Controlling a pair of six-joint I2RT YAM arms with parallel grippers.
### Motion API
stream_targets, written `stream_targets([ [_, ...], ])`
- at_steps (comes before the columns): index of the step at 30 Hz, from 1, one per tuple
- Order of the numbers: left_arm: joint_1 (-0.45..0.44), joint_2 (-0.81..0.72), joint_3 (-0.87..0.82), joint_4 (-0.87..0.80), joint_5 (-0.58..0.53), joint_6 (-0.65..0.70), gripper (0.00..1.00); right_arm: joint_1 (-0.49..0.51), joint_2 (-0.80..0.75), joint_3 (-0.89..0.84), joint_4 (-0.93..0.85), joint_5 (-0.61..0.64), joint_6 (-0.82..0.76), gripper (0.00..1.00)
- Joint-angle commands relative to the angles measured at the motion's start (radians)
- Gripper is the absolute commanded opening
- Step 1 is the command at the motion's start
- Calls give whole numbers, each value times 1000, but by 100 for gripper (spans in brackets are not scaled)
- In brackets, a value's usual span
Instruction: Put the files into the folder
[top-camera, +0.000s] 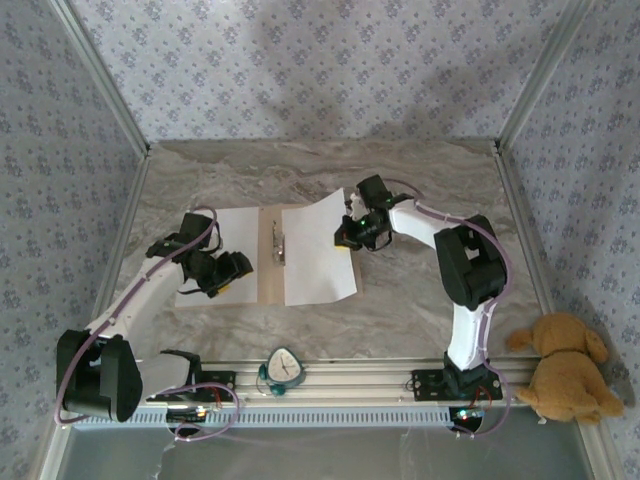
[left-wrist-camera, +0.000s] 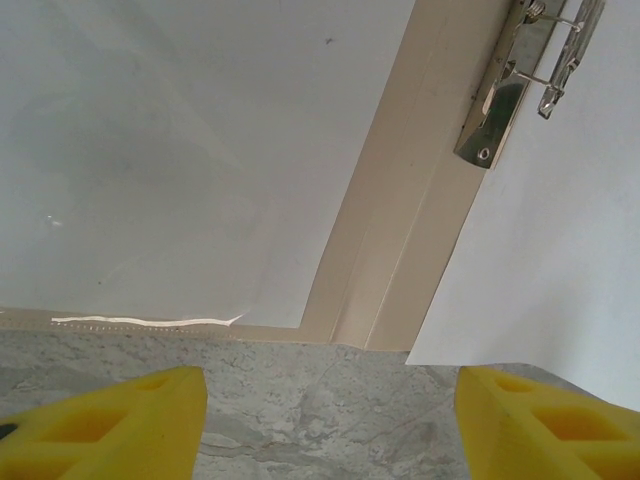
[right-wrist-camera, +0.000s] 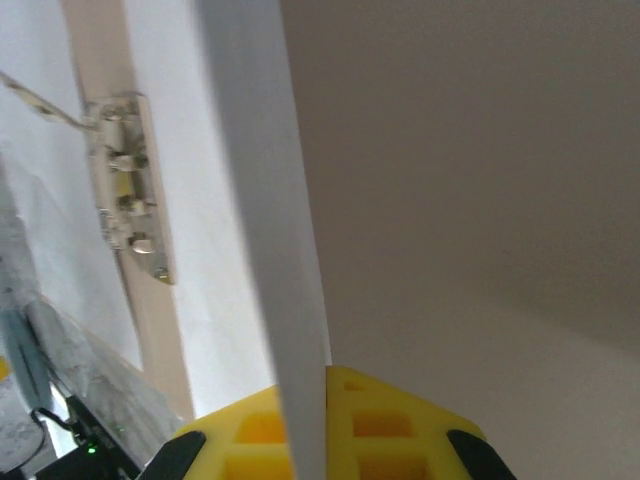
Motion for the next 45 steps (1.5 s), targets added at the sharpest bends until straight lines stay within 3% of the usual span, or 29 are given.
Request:
stream_targets([
  [1,7,-17,12,-38,0,12,67,14,-63,61,-22,-42,34,0],
  [16,7,-44,-1,-46,-4,11,67,53,-128,137,-26,-75,127,0],
  [35,7,-51,-6,-50,-5,14,67,62,-153,185,-43,-88,137,0],
  [45,7,-56,-10,-54,-6,15,67,70,-109,251,4,-202,165,0],
])
